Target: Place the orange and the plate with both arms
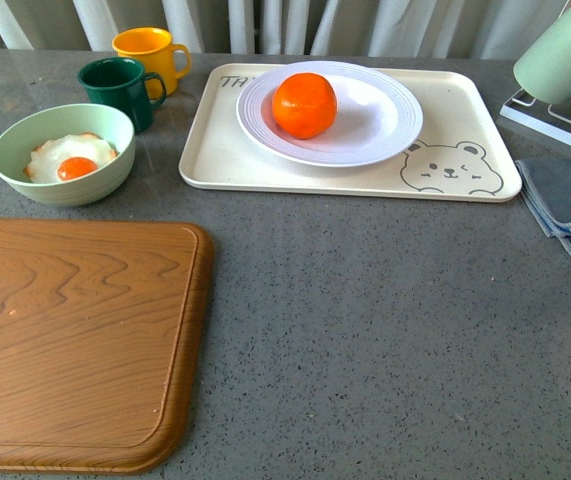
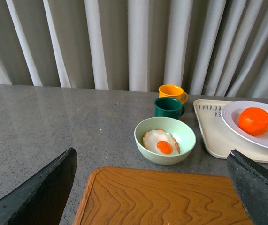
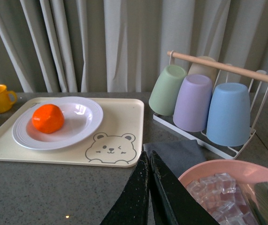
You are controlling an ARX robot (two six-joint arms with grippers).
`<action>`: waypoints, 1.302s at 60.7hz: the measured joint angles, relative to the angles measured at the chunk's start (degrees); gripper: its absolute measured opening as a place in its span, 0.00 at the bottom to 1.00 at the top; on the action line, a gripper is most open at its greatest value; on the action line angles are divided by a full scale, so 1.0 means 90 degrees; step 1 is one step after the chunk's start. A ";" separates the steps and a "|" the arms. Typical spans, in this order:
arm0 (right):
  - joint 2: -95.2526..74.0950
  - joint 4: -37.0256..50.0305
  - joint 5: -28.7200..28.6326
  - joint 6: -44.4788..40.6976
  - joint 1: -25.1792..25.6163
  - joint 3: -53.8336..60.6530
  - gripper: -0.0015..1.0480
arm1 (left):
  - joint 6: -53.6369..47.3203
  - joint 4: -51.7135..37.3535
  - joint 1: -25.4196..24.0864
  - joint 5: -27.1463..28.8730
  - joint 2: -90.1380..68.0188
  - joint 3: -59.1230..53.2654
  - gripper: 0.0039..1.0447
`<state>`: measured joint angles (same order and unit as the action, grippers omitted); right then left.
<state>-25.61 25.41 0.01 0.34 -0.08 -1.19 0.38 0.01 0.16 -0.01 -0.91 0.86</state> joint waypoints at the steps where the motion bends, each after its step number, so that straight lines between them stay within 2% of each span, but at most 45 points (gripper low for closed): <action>1: 0.0051 -0.0049 0.0000 0.0000 0.0000 0.0000 0.02 | 0.0000 0.0000 0.0000 0.0000 0.0000 0.0000 0.92; 45: 0.1710 -0.1683 0.0000 0.0000 0.0000 0.0000 0.02 | 0.0000 0.0000 0.0000 0.0000 0.0000 0.0000 0.92; 49: 0.2392 -0.2586 -0.0002 0.0000 0.0000 -0.0002 0.02 | 0.0000 0.0000 0.0000 0.0002 0.0000 0.0000 0.92; 51: 0.2599 -0.2737 0.0007 -0.0002 0.0000 -0.0002 0.02 | 0.0000 0.0000 0.0000 0.0000 0.0000 0.0000 0.92; 77: 0.2807 -0.2812 0.0002 -0.0002 0.0000 -0.0002 0.02 | 0.0000 0.0000 0.0000 0.0000 0.0000 0.0000 0.92; 79: 0.2807 -0.2812 0.0002 -0.0010 0.0000 -0.0002 0.05 | 0.0000 0.0000 0.0000 0.0000 0.0000 0.0000 0.92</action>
<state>-0.34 0.10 0.03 0.25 -0.08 -1.21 0.38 0.01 0.16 -0.01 -0.91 0.86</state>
